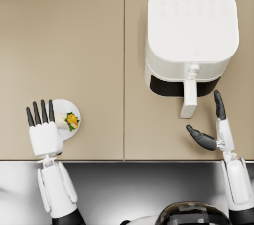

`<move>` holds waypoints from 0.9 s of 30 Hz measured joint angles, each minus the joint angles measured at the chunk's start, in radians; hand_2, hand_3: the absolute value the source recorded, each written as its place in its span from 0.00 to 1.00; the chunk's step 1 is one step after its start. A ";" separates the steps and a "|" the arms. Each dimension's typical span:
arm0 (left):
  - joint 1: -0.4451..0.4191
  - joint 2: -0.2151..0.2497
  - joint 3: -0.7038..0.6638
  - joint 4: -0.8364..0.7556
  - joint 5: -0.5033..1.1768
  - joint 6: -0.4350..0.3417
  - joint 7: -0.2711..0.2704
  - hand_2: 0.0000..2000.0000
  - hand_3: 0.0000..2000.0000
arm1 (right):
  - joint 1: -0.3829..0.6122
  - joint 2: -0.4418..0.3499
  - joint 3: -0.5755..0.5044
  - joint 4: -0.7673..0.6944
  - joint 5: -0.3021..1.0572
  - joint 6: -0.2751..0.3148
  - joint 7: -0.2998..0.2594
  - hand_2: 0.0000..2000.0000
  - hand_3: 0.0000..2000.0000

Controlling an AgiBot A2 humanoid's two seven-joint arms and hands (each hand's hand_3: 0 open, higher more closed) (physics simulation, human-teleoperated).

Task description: Pick up the chicken rolls and place it into the air fryer

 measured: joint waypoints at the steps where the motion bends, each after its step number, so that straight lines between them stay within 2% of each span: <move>1: 0.003 -0.001 0.014 0.015 0.033 -0.001 -0.001 0.00 0.00 | 0.000 -0.002 -0.002 -0.002 0.000 0.000 0.000 0.00 0.00; 5: 0.045 -0.010 0.058 0.084 0.094 -0.004 0.000 0.00 0.00 | 0.001 -0.010 -0.002 -0.013 0.000 0.000 0.000 0.00 0.00; 14: 0.131 -0.019 0.128 0.262 0.114 -0.004 -0.002 0.00 0.00 | 0.008 -0.028 -0.002 -0.027 0.000 0.000 0.000 0.00 0.00; 23: 0.152 -0.022 0.195 0.348 0.116 0.089 -0.002 0.00 0.00 | 0.026 -0.049 -0.008 -0.047 0.000 0.000 0.000 0.00 0.00; 24: 0.156 -0.022 0.202 0.356 0.116 0.101 -0.011 0.68 0.16 | 0.026 -0.051 -0.009 -0.047 0.000 0.000 0.000 0.00 0.00; 25: 0.158 -0.023 0.205 0.371 0.116 0.097 -0.014 1.00 0.33 | 0.026 -0.052 -0.009 -0.045 0.000 0.000 0.000 0.00 0.00; 27: 0.172 -0.024 0.207 0.409 0.116 0.161 -0.010 1.00 0.65 | 0.026 -0.055 -0.009 -0.046 0.000 0.000 0.000 0.00 0.00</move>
